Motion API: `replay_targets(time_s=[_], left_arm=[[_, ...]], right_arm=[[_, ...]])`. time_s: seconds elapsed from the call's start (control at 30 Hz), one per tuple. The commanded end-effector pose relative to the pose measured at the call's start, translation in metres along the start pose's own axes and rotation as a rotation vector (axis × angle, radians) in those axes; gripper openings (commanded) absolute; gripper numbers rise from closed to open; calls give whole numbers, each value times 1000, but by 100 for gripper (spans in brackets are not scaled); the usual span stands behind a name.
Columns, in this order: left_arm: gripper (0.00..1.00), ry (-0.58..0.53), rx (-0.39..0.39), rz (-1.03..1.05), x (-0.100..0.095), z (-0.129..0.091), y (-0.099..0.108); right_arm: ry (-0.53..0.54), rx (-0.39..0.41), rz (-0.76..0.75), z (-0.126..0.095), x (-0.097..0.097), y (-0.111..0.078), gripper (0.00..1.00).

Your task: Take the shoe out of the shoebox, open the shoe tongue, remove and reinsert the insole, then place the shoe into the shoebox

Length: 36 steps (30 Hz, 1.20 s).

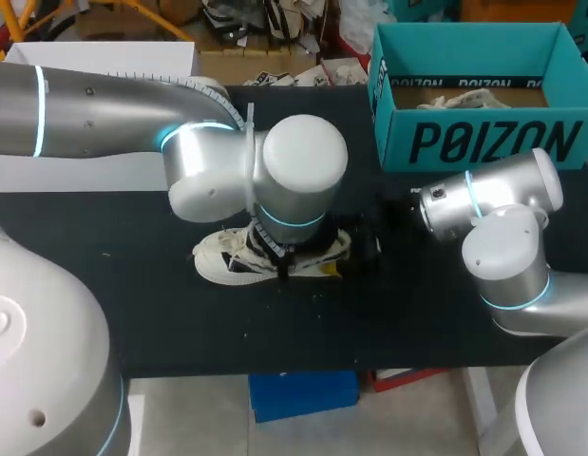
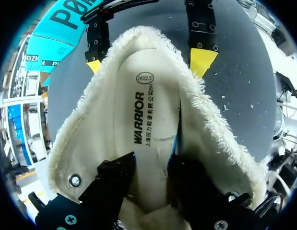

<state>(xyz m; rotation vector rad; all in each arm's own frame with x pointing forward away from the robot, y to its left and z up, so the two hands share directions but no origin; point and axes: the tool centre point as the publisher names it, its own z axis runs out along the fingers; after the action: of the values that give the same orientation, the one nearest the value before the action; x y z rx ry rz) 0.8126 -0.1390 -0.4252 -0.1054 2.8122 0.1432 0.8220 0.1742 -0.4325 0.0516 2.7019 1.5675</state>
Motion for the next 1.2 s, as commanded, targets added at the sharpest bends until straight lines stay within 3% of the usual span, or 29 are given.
replay_targets(time_s=[0.03,0.3,0.57,0.63,0.7,0.77,1.2], left_arm=[[42,-143,57,-7,4,60,13],[40,-246,113,-9,-4,52,13],[31,-271,132,-15,-8,50,7],[25,-272,135,-17,-10,50,6],[7,-270,136,-19,-11,50,4],[0,-253,137,-18,-11,50,2],[0,-57,179,20,-7,34,0]], right_arm=[[-1,2,1,0,-1,-3,0],[-1,2,1,0,-1,-3,0],[-1,2,1,0,-1,-3,0],[-1,2,1,0,-1,-3,0],[-1,2,1,0,-1,-3,0],[-1,2,1,0,-1,-3,0],[-1,2,1,0,-1,-3,0]])
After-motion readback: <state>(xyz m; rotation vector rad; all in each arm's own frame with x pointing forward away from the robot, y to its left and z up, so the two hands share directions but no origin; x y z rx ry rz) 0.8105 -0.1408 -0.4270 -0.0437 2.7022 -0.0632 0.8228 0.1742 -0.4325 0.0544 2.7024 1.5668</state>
